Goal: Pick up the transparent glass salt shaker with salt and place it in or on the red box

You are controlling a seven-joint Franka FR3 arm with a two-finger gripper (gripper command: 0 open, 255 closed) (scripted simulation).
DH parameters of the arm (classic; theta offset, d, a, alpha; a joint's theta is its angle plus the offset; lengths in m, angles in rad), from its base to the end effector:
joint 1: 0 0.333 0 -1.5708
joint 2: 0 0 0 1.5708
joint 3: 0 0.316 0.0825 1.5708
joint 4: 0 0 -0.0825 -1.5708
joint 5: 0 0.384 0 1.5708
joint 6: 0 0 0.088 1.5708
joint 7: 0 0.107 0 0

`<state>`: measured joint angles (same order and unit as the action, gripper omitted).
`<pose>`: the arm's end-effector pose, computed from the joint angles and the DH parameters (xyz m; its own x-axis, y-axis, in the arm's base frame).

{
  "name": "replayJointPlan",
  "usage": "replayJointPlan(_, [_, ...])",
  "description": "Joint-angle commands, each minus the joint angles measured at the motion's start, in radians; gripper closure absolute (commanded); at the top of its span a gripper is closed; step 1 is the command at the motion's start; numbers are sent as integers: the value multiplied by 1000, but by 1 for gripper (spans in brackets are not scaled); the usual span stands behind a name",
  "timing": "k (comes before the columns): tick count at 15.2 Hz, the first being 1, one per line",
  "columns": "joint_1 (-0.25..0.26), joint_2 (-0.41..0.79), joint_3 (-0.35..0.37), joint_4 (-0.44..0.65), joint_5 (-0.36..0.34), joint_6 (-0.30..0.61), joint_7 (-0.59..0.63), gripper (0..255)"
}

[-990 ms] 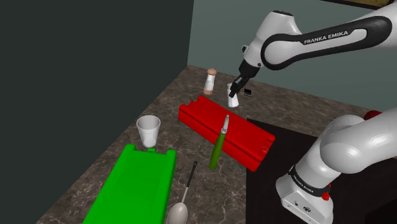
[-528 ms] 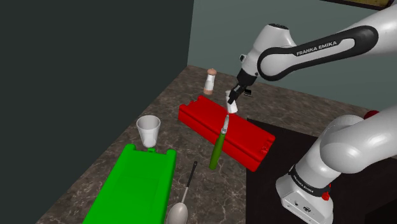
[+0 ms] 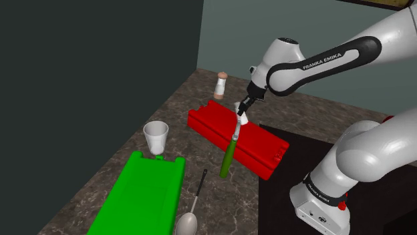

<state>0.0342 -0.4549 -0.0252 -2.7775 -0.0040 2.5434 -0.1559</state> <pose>0.3814 0.0041 0.3659 0.9616 0.1673 0.2175 0.1656 -0.9858 0.0259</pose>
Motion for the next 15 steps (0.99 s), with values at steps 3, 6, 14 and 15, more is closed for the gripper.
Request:
replayJointPlan(3, [0, 10, 0, -3, 0, 9, 0, 255])
replayJointPlan(6, [1, 10, 0, -3, 0, 9, 0, 255])
replayJointPlan(14, [0, -27, 0, 5, -1, -37, 0, 0])
replayJointPlan(15, [-1, -62, 1, 15, -1, -82, 1, 0])
